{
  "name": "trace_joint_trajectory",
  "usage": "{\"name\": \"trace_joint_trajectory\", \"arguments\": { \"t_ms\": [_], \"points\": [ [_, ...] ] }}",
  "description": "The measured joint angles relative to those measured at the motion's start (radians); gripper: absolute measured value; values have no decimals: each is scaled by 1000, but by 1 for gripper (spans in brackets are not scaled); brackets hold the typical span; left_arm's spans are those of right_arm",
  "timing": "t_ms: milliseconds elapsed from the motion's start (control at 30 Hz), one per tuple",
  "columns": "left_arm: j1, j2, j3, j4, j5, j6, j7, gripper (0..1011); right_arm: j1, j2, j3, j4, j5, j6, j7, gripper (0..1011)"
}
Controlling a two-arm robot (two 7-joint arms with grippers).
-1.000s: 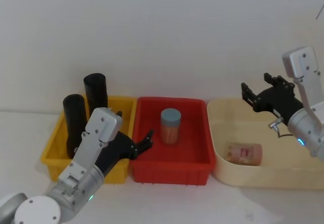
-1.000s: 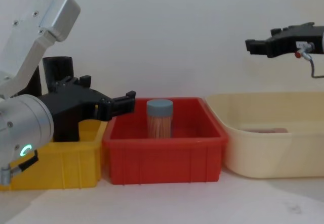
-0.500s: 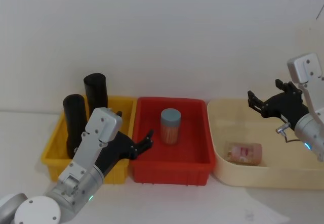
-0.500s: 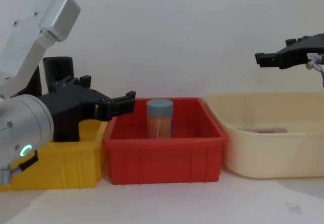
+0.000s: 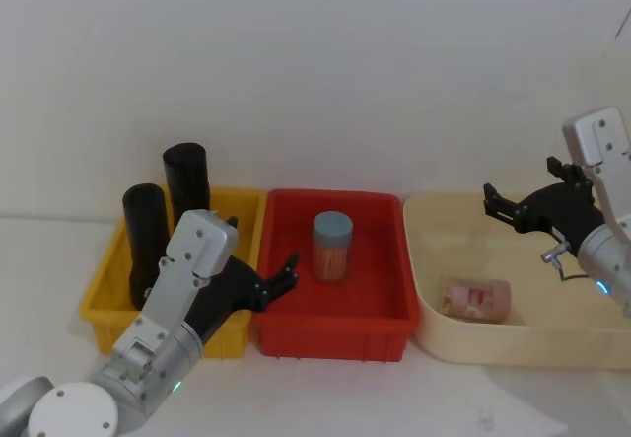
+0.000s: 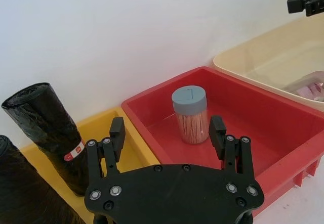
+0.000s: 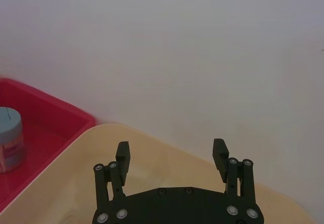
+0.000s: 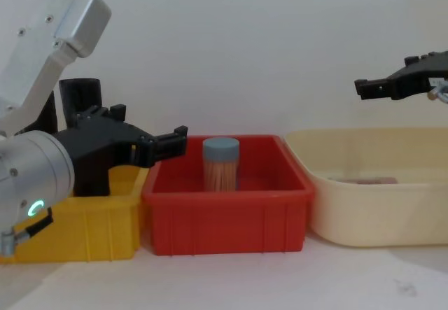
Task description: Pick up the garbage bag with the one hand and transfer it to the other hand.
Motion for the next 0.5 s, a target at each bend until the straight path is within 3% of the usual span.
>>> {"name": "trace_joint_trajectory", "arguments": {
  "t_ms": [500],
  "points": [
    [0,0,0,0,0,0,-1,1002,0,1,1,3,-2,1,0,1004]
  ]
}}
